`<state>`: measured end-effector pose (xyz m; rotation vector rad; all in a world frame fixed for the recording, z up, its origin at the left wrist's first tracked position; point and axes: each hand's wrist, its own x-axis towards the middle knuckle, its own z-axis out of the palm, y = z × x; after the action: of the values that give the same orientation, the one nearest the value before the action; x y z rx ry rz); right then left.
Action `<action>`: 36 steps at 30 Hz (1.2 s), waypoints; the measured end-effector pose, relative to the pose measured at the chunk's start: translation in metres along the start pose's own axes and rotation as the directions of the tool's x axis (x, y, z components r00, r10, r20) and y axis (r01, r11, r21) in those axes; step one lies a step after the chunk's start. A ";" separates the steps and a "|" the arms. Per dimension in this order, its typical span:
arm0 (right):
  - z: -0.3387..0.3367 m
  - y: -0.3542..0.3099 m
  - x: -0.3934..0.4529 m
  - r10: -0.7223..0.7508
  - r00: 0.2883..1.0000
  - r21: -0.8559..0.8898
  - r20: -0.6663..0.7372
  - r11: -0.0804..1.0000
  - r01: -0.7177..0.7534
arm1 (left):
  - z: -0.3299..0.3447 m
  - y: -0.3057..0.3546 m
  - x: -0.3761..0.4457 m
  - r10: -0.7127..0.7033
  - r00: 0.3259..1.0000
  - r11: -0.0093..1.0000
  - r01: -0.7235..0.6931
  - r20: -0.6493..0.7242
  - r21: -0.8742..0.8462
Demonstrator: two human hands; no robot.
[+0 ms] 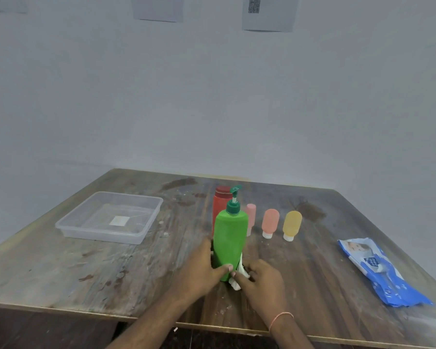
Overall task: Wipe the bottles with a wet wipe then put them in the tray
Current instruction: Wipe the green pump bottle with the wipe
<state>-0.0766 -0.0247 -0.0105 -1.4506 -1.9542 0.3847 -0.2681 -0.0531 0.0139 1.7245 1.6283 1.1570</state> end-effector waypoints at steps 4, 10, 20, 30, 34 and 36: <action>0.013 -0.004 0.004 -0.045 0.999 0.099 -0.017 0.994 0.046 | -0.006 -0.007 0.000 -0.024 0.999 0.999 0.023 -0.030 -0.029; 0.023 0.002 0.009 -0.090 0.996 0.135 0.009 0.987 0.088 | -0.016 -0.021 0.006 -0.046 0.999 0.999 0.046 -0.005 -0.012; 0.022 0.003 0.003 -0.066 0.998 0.209 0.013 0.976 0.061 | -0.049 -0.050 0.040 -0.085 0.994 0.995 0.089 -0.075 0.048; 0.023 0.006 0.003 -0.051 0.999 0.262 -0.004 0.964 0.051 | -0.062 -0.051 0.078 -0.103 0.991 0.990 0.110 -0.080 0.084; 0.022 0.005 0.004 -0.039 0.999 0.253 -0.007 0.967 0.039 | -0.062 -0.054 0.083 -0.123 0.990 0.987 0.129 -0.075 0.092; 0.021 0.003 0.003 -0.031 1.000 0.265 -0.001 0.964 0.031 | -0.056 -0.058 0.080 -0.128 0.985 0.984 0.140 -0.115 0.107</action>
<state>-0.0884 -0.0175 -0.0264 -1.2468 -1.8446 0.6092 -0.3528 0.0227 0.0143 1.6175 1.8789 1.1282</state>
